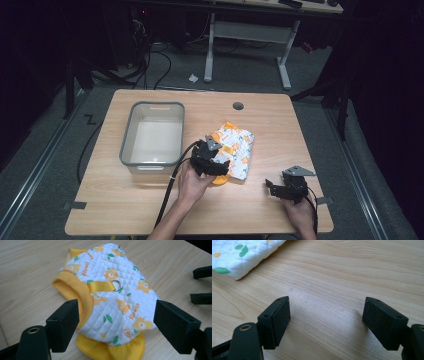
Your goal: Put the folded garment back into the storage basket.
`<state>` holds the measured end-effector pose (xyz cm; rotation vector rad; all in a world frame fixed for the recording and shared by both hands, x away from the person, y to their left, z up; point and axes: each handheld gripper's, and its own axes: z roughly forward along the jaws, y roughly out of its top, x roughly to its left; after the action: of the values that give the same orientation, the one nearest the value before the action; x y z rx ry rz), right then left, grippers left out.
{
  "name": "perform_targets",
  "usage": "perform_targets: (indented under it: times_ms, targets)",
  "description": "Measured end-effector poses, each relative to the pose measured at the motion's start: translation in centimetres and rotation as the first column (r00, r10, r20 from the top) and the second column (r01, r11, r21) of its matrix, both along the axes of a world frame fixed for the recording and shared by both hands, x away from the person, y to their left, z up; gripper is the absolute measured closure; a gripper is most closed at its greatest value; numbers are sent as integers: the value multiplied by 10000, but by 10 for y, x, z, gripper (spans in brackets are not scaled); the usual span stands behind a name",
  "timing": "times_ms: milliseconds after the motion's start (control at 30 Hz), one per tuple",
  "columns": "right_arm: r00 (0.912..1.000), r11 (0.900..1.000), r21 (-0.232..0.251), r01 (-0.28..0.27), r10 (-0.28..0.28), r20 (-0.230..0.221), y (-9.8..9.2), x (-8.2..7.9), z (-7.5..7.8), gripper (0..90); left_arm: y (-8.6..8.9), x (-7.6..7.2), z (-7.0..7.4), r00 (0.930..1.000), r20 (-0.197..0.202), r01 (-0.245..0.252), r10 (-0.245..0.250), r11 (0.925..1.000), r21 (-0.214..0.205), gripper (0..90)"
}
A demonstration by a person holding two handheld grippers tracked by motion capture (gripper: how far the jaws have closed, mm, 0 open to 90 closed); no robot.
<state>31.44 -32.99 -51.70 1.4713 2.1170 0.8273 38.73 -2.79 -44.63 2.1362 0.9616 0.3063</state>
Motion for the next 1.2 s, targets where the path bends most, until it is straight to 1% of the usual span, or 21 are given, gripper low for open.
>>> perform_targets:
  times_ms: [33,167,200,233,267,300,400,433,467,500,600,633,700,800,833,867,900,933,967,1167,1200]
  targets:
    - [10000,10000,1,-3,3,-3,0,0,0,227,-1,6,-3,9999,-107,-77,76,9999,-93,212]
    - [10000,10000,5,-3,3,-3,0,0,0,227,-3,21,-10,9985,-410,-350,352,9994,55,209]
    - [10000,10000,5,-3,3,-3,0,0,0,227,-3,21,-10,9985,-410,-350,352,9994,55,207]
    - [10000,10000,3,-4,4,-3,0,0,0,227,-4,27,-12,9980,-451,-445,451,9989,132,208]
    - [10000,10000,5,-3,3,-3,0,0,0,228,-4,27,-12,9980,-451,-445,451,9989,132,207]
    - [10000,10000,3,-3,3,-2,0,0,0,227,-6,33,-14,9979,-423,-470,482,9985,294,206]
    - [10000,10000,4,-3,3,-3,0,0,0,227,-7,37,-16,9976,-451,-517,524,9985,163,210]
    - [10000,10000,6,-4,4,-4,0,0,0,228,-10,42,-19,9965,-610,-549,564,9981,269,206]
    - [10000,10000,5,-3,3,-5,0,0,0,228,-10,42,-19,9965,-610,-549,564,9981,269,205]
    - [10000,10000,6,-2,2,-4,0,0,0,228,-12,47,-23,9957,-707,-578,603,9977,362,205]
    - [10000,10000,10,3,-3,-8,0,0,0,227,-16,54,-27,9938,-856,-667,710,9964,521,202]
    - [10000,10000,4,-5,5,-4,0,0,0,227,-18,56,-29,9935,-859,-689,740,9958,601,200]
    - [10000,10000,9,0,0,-7,0,0,0,227,-21,59,-32,9932,-864,-735,776,9960,505,202]
    - [10000,10000,11,3,-3,-6,0,0,0,228,-24,63,-36,9918,-942,-811,864,9950,586,202]
    - [10000,10000,7,3,-3,-7,0,0,0,227,-26,66,-43,9896,-1090,-858,939,9934,767,201]
    - [10000,10000,10,2,-2,-7,0,0,0,227,-26,66,-43,9896,-1090,-858,939,9934,767,200]
    - [10000,10000,11,3,-3,-10,0,0,0,227,-27,69,-50,9866,-1243,-944,1054,9913,917,197]
    - [10000,10000,11,3,-3,-9,0,0,0,228,-27,69,-50,9866,-1243,-944,1054,9913,917,194]
    - [10000,10000,8,2,-2,-8,0,0,0,227,-29,71,-55,9854,-1260,-1018,1146,9894,1035,193]
    - [10000,10000,10,3,-3,-8,0,0,0,228,-31,76,-66,9794,-1536,-1162,1312,9879,1027,185]
    - [10000,10000,10,1,-1,-7,0,0,0,227,-31,76,-67,9806,-1470,-1146,1297,9877,1067,181]
